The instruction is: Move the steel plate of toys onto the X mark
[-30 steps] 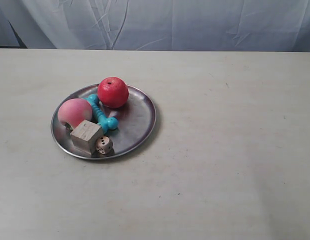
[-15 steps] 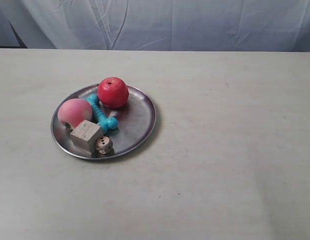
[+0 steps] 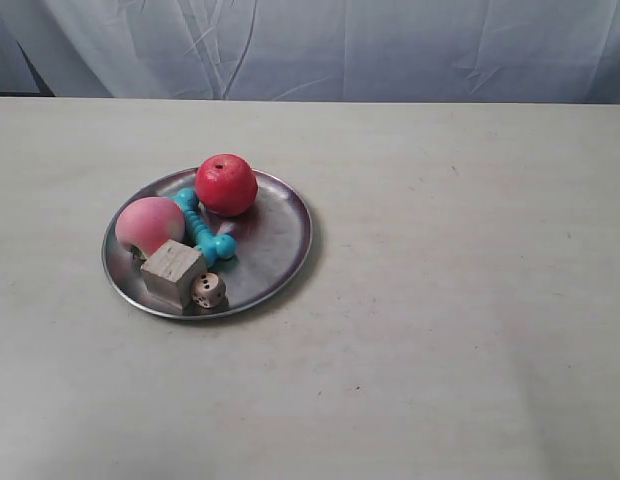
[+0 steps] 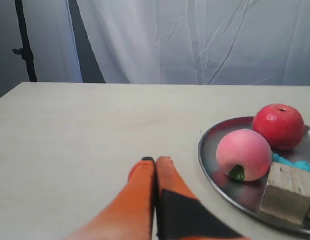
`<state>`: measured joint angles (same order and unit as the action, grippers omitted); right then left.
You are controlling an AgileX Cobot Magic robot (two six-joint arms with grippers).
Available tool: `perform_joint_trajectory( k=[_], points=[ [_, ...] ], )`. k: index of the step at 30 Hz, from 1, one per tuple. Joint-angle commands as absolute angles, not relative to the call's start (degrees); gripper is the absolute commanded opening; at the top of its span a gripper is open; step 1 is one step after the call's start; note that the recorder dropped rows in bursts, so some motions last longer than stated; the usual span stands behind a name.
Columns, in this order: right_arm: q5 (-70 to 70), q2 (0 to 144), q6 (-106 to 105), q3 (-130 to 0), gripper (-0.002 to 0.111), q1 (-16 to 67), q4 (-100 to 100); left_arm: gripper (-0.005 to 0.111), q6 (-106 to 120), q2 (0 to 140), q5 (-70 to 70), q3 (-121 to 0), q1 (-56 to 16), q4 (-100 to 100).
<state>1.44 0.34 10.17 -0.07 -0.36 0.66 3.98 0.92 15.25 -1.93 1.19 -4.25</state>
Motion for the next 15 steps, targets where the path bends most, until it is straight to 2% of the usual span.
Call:
perform_joint_trajectory(
  k=[1,15],
  points=[
    [1.2,0.0,10.1,0.0,0.000,-0.6,0.7,0.000,3.5,0.0,18.0,-0.7,1.0,-4.0],
    [1.2,0.0,10.1,0.0,0.000,-0.6,1.0,0.000,3.6,0.0,17.9,0.0,1.0,-3.6]
  ],
)
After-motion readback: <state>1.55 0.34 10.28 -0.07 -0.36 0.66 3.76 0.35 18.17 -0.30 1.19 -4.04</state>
